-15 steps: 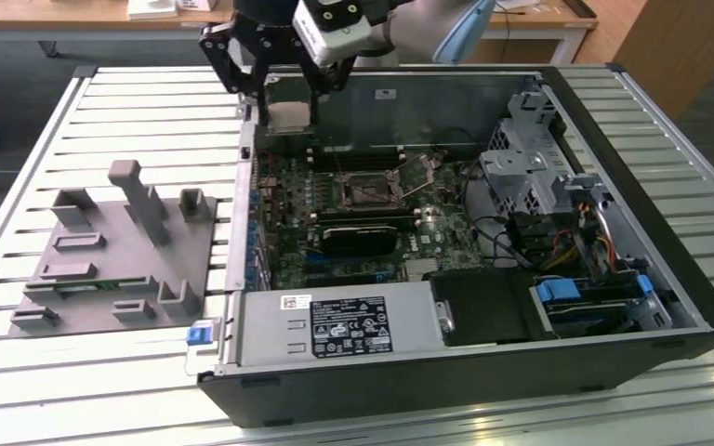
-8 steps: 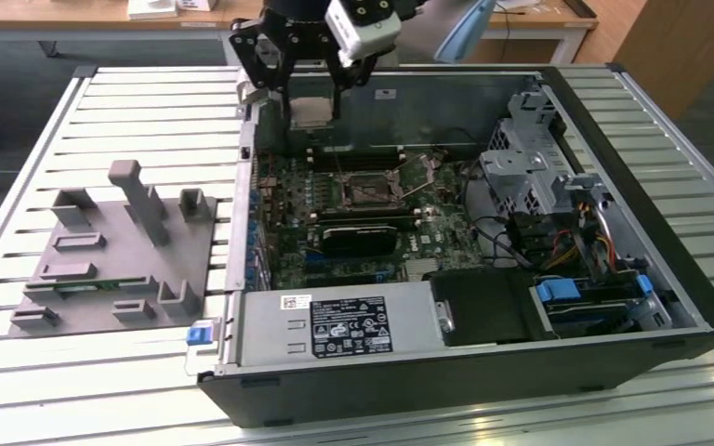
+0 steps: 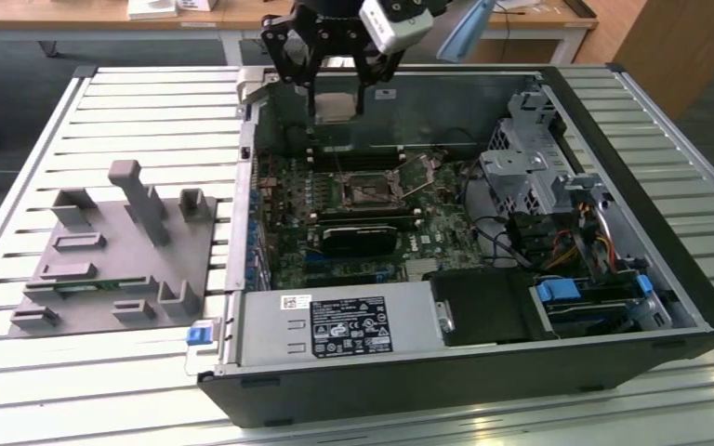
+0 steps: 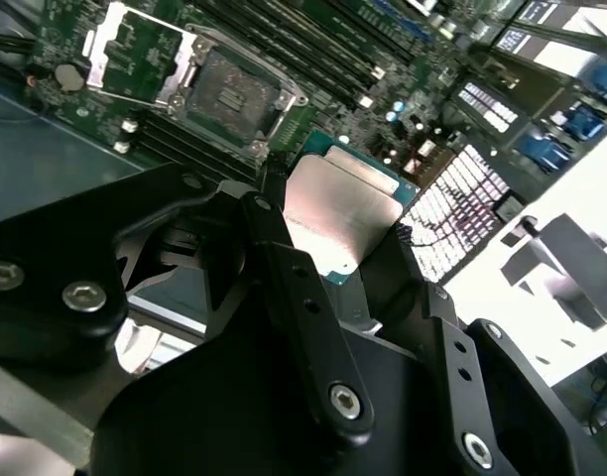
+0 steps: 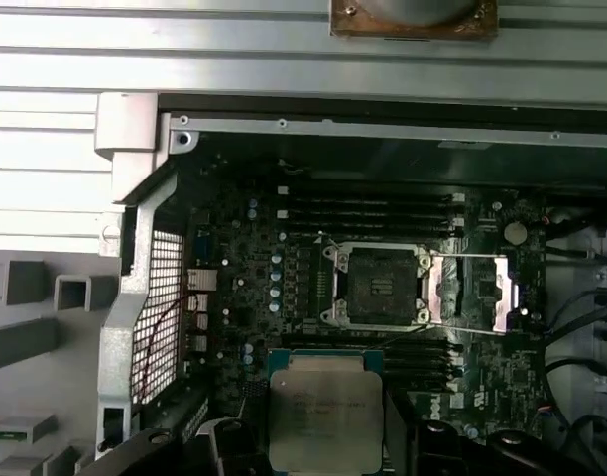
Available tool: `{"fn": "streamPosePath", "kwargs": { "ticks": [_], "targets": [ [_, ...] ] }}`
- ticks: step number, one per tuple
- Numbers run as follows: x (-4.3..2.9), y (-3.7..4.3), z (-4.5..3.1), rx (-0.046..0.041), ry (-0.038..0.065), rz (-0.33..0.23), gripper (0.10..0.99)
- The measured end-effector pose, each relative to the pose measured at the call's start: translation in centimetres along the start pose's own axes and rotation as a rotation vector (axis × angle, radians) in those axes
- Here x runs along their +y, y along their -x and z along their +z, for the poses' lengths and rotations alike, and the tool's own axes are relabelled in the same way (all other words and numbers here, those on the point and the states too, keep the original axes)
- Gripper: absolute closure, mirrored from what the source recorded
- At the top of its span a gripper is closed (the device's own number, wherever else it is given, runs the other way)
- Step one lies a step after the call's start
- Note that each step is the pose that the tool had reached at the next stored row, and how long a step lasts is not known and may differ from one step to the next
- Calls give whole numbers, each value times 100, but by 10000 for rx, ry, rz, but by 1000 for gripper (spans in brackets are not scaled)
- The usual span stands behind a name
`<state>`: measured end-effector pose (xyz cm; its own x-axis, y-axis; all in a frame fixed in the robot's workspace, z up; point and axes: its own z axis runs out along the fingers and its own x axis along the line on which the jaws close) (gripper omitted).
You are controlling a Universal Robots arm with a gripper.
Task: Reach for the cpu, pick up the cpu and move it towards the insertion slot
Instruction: 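Pick up the cpu and move it towards the insertion slot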
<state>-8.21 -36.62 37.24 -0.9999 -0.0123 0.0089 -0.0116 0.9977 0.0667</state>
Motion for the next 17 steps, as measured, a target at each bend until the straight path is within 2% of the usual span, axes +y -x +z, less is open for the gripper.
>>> {"fn": "streamPosePath", "kwargs": {
  "ticks": [12, 17],
  "targets": [
    [20, 505, 10, 0, 1, 0, 541],
    [21, 692, 12, 0, 2, -1, 541]
  ]
}}
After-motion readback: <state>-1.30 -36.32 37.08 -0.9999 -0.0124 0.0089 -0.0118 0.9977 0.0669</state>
